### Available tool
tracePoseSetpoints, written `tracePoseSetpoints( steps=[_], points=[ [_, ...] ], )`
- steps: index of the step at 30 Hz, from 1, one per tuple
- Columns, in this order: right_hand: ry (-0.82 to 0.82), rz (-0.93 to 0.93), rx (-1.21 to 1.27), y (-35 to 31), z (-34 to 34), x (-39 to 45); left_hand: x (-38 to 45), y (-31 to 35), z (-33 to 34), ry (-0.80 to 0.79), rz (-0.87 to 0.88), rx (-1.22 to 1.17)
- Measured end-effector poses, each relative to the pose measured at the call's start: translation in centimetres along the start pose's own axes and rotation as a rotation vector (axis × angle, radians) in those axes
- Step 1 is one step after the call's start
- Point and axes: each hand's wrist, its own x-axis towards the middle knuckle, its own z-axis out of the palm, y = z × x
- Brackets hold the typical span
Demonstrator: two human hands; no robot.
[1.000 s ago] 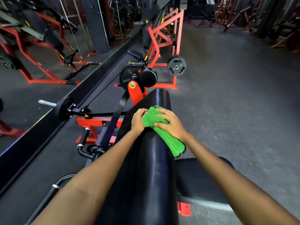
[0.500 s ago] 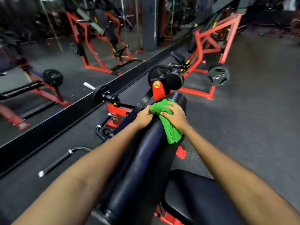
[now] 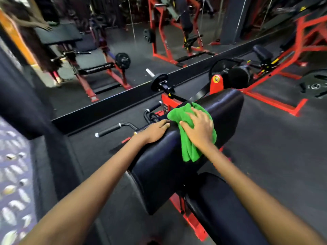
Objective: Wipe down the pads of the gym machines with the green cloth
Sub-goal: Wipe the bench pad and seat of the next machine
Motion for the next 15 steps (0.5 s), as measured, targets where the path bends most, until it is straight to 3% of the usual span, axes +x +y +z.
tracePoseSetpoints(
  steps=[3,10,15],
  points=[
    [0.004,-0.091,0.032,-1.0,-0.1,-2.5,-1.5,0.5,0.0,0.069,-0.013,0.077],
    [-0.040,0.180,0.079,-3.9,-0.8,-3.5,-5.6,1.1,0.0,0.077,-0.022,0.187],
    [-0.067,0.130,0.103,-9.6,0.3,-10.2,-10.2,0.8,0.9,0.246,-0.060,0.492]
  ],
)
